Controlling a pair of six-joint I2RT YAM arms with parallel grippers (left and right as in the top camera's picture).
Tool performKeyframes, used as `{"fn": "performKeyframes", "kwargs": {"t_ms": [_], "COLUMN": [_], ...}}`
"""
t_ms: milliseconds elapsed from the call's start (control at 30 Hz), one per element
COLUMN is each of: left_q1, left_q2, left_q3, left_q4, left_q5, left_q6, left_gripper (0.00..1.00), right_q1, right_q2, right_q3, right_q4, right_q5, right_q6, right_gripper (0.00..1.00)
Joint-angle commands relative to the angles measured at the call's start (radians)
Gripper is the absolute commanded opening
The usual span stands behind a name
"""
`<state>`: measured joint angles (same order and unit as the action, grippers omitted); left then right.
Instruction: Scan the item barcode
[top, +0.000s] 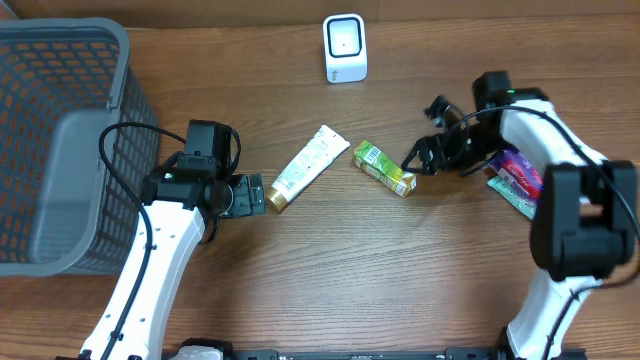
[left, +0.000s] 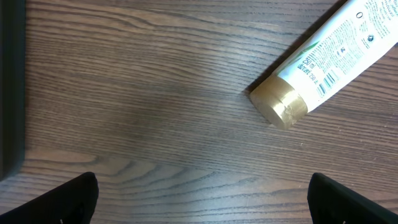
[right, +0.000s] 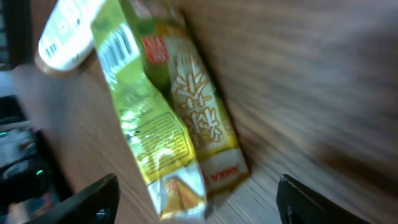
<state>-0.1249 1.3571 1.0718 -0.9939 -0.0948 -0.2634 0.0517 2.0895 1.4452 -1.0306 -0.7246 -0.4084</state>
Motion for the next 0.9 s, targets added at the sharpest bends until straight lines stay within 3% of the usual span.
{"fn": "performKeyframes", "kwargs": {"t_ms": [0,233,467,500,633,667,733,767,800,867], "left_q1": [-0.006,-0.006,-0.007,-0.006,-0.006,-0.006,-0.006,-0.006,-0.006,-0.006], "left_q2": [0.004,0.004,0.004,0.004,0.004,0.004,0.004,0.004,0.004,0.004], "left_q3": [-0.003,-0.003,-0.003,-0.003,-0.003,-0.003,-0.003,-0.003,-0.003,-0.003], "left_q4": [0.004,0.004,0.004,0.004,0.004,0.004,0.004,0.004,0.004,0.004], "left_q5": [-0.009,-0.009,-0.009,-0.009,-0.009,-0.009,-0.009,-0.009,-0.009,-0.009], "left_q6": [-0.014,-0.014,-0.014,-0.014,-0.014,-0.014,-0.014,-0.014,-0.014,-0.014], "left_gripper": [1.0,1.0,1.0,1.0,1.0,1.0,1.0,1.0,1.0,1.0], "right_q1": [0.003,0.008,0.011,0.012,0.028,0.04,0.058,0.074,0.09,0.113], "right_q2": [0.046,0.05,0.066,0.066,0.066,0.066,0.066,0.066,0.066,0.066], "right_q3": [-0.008,-0.035,-0.097,-0.099,-0.1,-0.1,-0.1,-0.1,-0.1,-0.1], "right_q4": [-0.008,0.002,0.069,0.076,0.122,0.122,0.119,0.113,0.109,0.11], "right_q5": [-0.117,-0.154,-0.187,-0.187,-0.186,-0.187,-0.186,-0.186,-0.186,-0.174], "right_q6": [-0.073,-0.101,-0.082,-0.074,0.017,0.018,0.02,0.02,0.022,0.072], "right_gripper": [0.8,0.77,0.64,0.62,0.38,0.37,0.38,0.48,0.51,0.5]}}
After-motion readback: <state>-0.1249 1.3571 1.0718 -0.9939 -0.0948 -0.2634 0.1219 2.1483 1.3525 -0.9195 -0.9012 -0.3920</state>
